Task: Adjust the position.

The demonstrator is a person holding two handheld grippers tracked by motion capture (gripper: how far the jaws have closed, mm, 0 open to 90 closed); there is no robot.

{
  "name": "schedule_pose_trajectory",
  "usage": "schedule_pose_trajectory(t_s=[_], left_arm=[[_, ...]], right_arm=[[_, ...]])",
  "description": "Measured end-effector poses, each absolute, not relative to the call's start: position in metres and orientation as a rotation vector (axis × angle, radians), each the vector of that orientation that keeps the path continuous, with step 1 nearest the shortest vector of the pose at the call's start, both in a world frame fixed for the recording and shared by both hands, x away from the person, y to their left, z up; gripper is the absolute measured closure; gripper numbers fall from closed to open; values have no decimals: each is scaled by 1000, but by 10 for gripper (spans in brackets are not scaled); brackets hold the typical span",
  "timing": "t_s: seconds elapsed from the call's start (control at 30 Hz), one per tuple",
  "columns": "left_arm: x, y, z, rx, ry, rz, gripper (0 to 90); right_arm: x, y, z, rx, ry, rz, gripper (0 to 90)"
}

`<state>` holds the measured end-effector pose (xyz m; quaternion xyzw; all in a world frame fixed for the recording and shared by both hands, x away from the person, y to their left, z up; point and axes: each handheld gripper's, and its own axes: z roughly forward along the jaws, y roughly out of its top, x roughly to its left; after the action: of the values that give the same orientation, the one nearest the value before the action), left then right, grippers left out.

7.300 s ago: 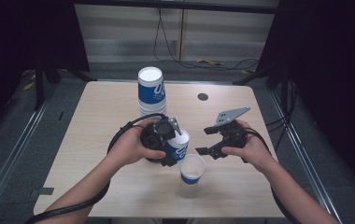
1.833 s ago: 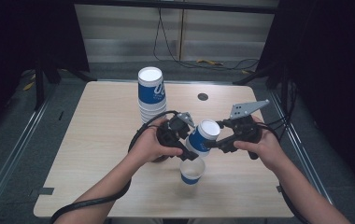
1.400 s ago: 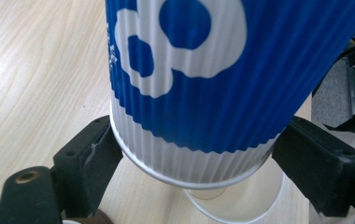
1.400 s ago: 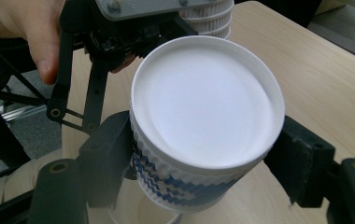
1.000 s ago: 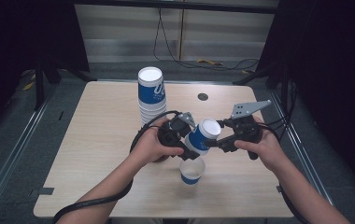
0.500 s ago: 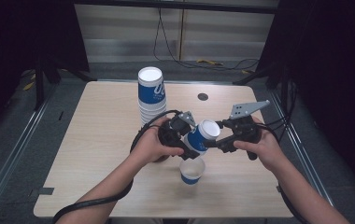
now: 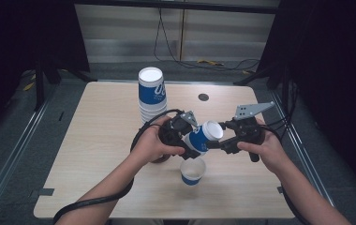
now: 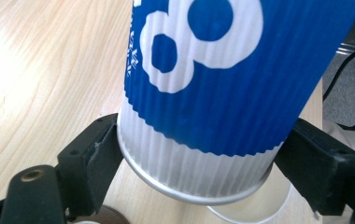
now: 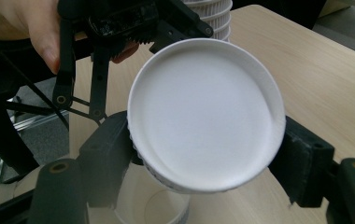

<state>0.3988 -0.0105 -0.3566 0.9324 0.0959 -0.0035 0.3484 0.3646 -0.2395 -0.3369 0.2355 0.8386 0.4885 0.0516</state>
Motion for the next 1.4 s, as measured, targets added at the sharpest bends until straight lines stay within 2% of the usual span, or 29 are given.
schedule_pose_trajectory(t_s=[0.63, 1.4], left_arm=[[396, -18, -340, 2586, 226, -6, 192], [394, -18, -337, 2612, 198, -15, 232]], right_arm=[[362, -240, -346, 662, 2594, 1417, 223], [360, -241, -349, 637, 2628, 1375, 185]])
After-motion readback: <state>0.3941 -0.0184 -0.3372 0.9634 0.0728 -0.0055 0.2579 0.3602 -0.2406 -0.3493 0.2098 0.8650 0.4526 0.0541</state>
